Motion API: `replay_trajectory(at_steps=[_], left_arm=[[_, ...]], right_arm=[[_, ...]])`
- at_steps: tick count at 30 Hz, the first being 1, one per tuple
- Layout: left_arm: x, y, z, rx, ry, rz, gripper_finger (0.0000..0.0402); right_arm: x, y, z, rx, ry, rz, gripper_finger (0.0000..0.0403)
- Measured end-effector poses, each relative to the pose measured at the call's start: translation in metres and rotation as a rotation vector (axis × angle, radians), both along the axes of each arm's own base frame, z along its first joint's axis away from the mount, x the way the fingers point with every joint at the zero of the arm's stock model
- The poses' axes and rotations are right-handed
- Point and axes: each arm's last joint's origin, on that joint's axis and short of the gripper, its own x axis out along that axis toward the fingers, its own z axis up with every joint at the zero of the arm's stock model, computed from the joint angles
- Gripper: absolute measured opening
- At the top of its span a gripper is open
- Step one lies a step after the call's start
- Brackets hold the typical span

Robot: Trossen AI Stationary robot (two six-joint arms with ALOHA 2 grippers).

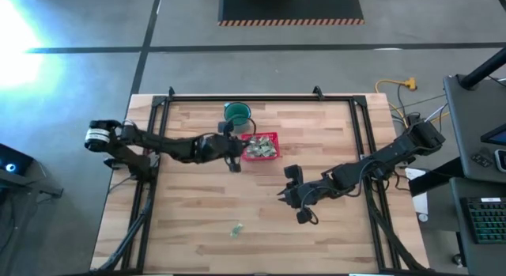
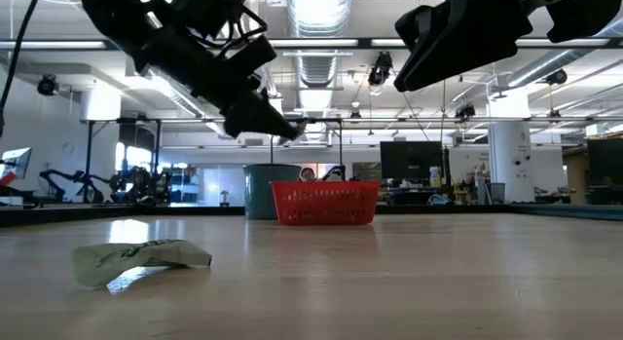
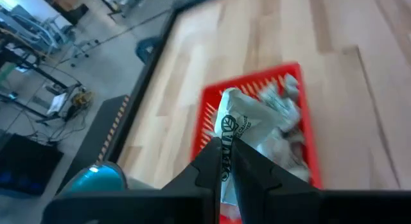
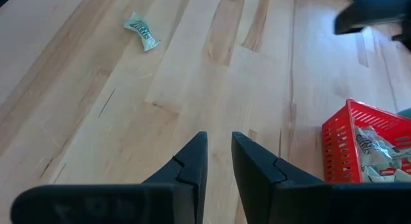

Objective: Pick and place items into bin
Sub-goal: Put the light green stevia packet into the red bin

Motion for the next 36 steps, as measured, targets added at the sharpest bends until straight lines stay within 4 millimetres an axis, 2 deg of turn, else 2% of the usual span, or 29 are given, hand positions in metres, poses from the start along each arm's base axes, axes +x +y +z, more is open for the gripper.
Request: replay_trajectory(at_steps=[6, 15, 20, 27, 36], left_arm=[[0.001, 0.014, 0.006, 0.001, -0.069, 0.04, 0.0013], [0.001, 0.019, 0.007, -0.011, -0.085, 0.026, 0.0013], [0.013, 0.022, -0.004, -0.067, -0.118, -0.101, 0.0013], [0.031, 0.035, -0.028, -0.057, -0.052, -0.081, 0.0013], [0.042, 0.038, -0.027, -0.058, -0.063, -0.073, 0.0013]], right_arm=[[0.0, 0.0, 0.0, 0.0, 0.0, 0.0, 0.0063], [0.0, 0.0, 0.0, -0.002, 0.0, 0.001, 0.0061], [0.0, 0.0, 0.0, -0.005, -0.001, 0.004, 0.0063], [0.0, 0.0, 0.0, -0.008, 0.006, 0.004, 0.0057], [-0.001, -0.001, -0.002, -0.009, 0.014, 0.002, 0.0057]])
